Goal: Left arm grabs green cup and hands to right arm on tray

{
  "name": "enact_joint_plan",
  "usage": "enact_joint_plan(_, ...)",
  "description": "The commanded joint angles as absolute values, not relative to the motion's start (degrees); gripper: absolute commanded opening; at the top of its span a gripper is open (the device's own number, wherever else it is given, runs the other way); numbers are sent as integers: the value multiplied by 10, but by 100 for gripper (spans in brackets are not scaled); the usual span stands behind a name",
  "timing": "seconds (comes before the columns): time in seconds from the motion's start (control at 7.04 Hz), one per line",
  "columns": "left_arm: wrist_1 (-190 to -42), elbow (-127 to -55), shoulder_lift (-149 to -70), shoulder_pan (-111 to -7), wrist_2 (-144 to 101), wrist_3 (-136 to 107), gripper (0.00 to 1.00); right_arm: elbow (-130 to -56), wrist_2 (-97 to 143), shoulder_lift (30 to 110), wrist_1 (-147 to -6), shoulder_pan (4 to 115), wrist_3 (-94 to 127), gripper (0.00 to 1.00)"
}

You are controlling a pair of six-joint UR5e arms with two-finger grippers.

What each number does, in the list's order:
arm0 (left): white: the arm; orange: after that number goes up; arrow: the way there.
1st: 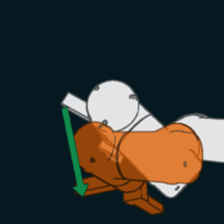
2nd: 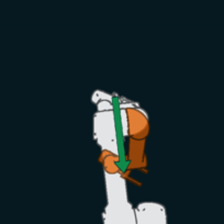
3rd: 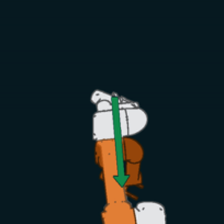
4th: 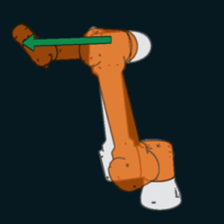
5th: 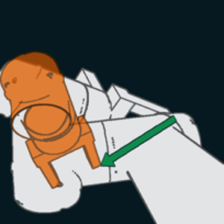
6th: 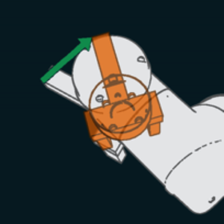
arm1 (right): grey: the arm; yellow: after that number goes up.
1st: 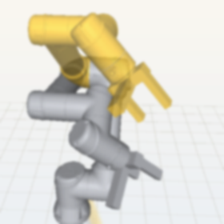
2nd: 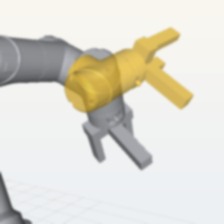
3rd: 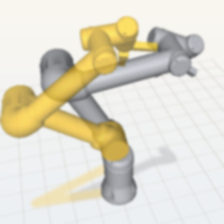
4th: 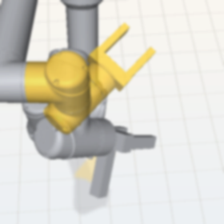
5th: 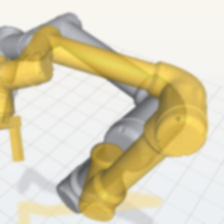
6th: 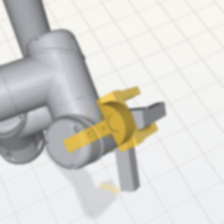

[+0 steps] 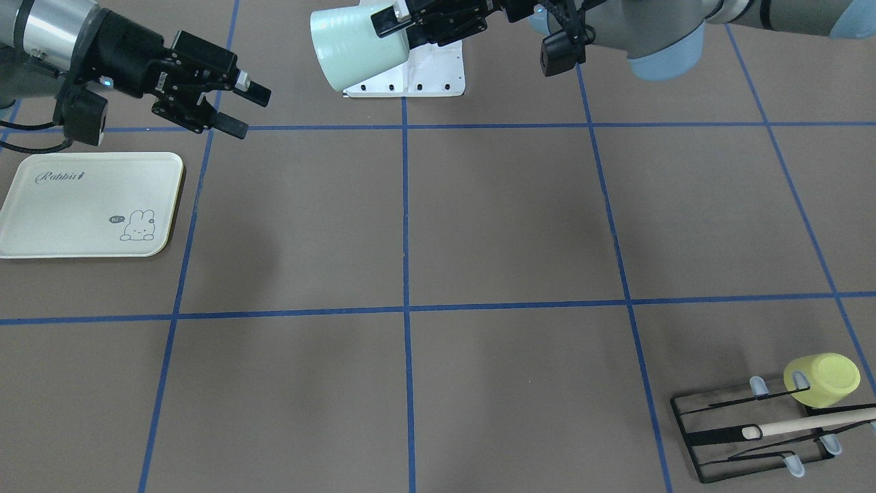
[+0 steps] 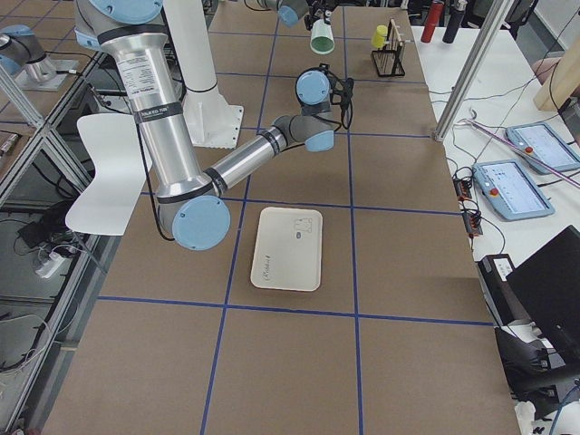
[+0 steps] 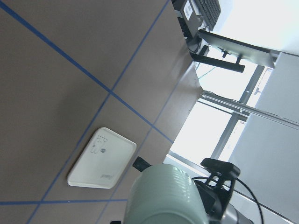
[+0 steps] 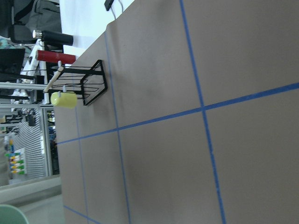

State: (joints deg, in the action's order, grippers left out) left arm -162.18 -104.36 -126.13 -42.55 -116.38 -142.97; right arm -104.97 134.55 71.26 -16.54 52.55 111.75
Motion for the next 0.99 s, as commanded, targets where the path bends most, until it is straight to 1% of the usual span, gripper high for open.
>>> enact_joint_plan(0.0,-1756,-1038,-1212,-400,-1113,-1463,0,-1048,1296,698,-51,500,1242,98)
enact_joint_plan(0.14,-1761,-1031,-1213,-399,-1111,-1463,0,-1043,1241,698,6,472,1296,98)
enact_joint_plan(0.28,-1766,-1032,-1213,-396,-1094,-1473,0,-1042,1203,698,30,444,1306,98)
enact_joint_plan(0.57,-1804,-1020,-1213,-381,-1053,-1495,0,-1041,1194,698,55,423,1306,98)
enact_joint_plan(0.85,-1805,-1020,-1215,-367,-1052,-1496,0,-1042,1181,696,61,417,1306,98)
